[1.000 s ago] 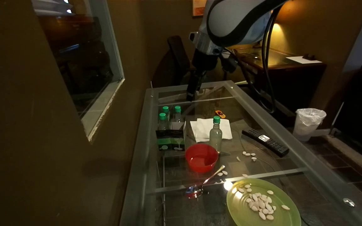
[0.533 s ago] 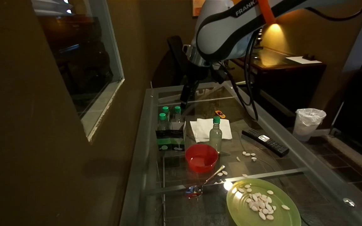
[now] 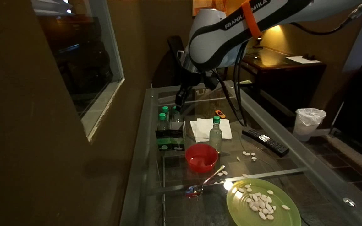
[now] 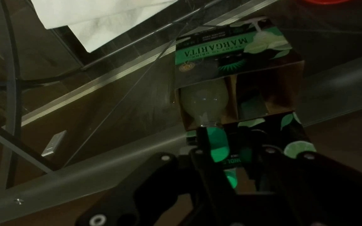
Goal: Remove the two bottom bottles and place them on the table
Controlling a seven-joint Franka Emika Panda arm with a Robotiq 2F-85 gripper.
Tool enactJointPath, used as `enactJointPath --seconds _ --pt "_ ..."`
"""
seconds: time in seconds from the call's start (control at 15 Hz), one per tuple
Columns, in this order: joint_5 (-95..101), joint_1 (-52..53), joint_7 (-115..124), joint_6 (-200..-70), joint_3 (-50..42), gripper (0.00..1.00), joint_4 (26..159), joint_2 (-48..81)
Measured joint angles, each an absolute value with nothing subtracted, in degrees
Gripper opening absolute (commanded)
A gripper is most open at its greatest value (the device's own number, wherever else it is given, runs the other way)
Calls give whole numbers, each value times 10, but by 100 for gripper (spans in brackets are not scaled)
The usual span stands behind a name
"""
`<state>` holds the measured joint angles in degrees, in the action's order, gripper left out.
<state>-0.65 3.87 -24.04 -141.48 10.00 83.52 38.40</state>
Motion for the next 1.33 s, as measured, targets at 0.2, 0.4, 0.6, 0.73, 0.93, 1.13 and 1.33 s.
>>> enactJointPath --seconds 0.2,0.4,0.6,0.73,0.93,1.13,1.33 --pt "-4 39 -241 -1418 100 17 825 390" --pt "0 39 -241 -1420 100 47 820 394" --pt "2 40 -243 -1421 100 54 820 395" --pt "3 42 -244 -1424 100 54 819 395" --pt "5 43 -245 -1428 100 48 819 396" --pt "7 43 -245 -1429 100 40 819 400" --pt "14 43 -245 -1429 98 7 819 407"
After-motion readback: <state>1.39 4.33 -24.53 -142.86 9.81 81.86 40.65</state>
